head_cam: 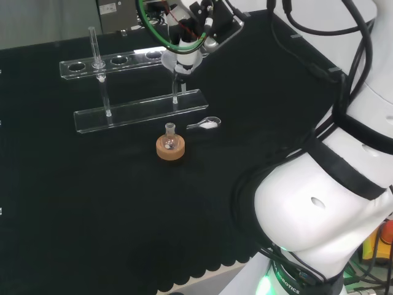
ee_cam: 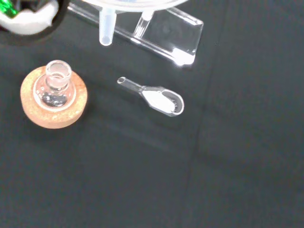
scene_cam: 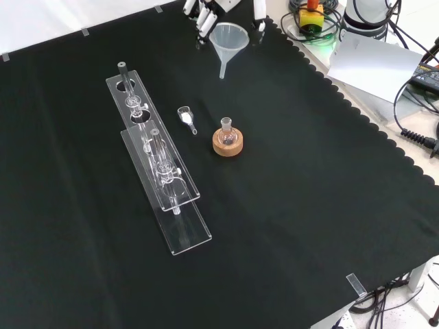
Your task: Place the funnel on the round-bottom flask.
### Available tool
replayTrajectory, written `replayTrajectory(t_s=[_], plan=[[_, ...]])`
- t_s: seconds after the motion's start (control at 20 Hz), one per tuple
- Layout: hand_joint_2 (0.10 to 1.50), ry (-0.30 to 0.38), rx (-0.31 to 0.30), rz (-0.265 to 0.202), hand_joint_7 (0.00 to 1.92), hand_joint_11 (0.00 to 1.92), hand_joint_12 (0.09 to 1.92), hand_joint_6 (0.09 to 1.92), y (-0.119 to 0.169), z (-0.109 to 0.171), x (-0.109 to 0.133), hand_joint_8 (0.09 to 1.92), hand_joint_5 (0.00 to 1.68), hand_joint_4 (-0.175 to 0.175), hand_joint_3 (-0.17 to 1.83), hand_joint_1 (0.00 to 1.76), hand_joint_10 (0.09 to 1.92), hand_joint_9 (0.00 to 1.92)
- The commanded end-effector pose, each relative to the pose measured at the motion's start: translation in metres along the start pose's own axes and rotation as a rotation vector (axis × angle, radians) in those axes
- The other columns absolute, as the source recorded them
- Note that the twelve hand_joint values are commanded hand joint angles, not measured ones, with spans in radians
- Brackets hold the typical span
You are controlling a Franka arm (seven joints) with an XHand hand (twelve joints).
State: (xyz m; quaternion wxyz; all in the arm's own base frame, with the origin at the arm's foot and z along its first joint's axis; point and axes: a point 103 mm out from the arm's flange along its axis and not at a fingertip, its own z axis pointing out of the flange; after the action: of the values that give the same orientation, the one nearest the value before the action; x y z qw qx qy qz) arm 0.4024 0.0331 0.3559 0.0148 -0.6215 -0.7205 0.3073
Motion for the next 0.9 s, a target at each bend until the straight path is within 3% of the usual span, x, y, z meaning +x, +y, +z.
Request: replayTrajectory(t_s=[0.05, 0.9], plan=[[0.68, 0.008, 0.007, -0.034, 0.95, 0.56, 1.25, 0.94, 0.013, 0.013, 0.015, 0.91, 0.81, -0.014, 0.59, 0.8, 0.67, 1.24], [0.68, -0.038, 0.018, -0.084, 0.96, 0.59, 1.23, 0.93, 0.036, 0.027, 0.041, 0.91, 0.82, -0.025, 0.6, 0.81, 0.66, 1.25]])
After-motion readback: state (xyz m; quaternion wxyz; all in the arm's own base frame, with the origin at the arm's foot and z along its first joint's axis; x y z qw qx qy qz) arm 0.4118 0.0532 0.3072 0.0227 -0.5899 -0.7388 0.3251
